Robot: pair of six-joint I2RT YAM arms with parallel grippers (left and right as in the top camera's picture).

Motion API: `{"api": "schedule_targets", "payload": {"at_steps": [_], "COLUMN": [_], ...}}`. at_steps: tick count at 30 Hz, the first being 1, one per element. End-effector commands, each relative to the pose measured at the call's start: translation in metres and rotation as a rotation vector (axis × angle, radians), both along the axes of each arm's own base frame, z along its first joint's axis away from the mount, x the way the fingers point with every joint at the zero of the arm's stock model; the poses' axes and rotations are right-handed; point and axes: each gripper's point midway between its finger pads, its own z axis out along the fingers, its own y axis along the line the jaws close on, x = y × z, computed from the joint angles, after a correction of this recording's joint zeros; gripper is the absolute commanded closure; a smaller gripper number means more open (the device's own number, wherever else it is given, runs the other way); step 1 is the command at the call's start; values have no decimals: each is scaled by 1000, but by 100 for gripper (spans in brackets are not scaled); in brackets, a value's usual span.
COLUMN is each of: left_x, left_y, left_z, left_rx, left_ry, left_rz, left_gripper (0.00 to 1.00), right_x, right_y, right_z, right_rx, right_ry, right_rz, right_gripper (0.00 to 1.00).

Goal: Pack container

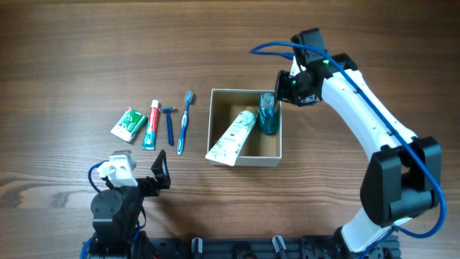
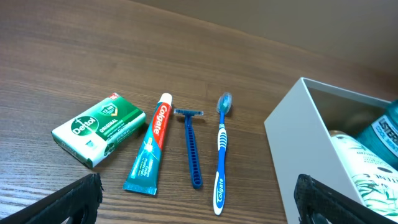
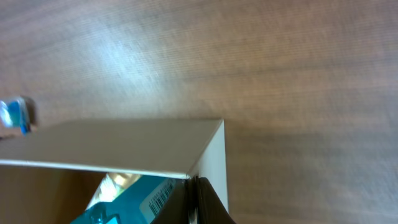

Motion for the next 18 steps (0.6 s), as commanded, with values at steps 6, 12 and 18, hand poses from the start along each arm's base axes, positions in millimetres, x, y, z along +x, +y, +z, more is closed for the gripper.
{"api": "schedule_targets", "payload": {"at_steps": [6,12,18], "left_x": [0,0,0], "left_y": [-2,-2,-2], "left_z": [-3,-3,-3], "left_rx": [0,0,0], "left_ry": [1,1,1], "left_rz": [-18,-18,-18], "left_gripper": [0,0,0], "right_x": [16,23,20], "right_y": [-23,-27,-28], "right_z": [-34,-14,93], "right_rx": [-35,-48,-15], "right_ry": [26,-39,-237], "right_rz": [-60,34,43], "right_gripper": [96,54,41]}}
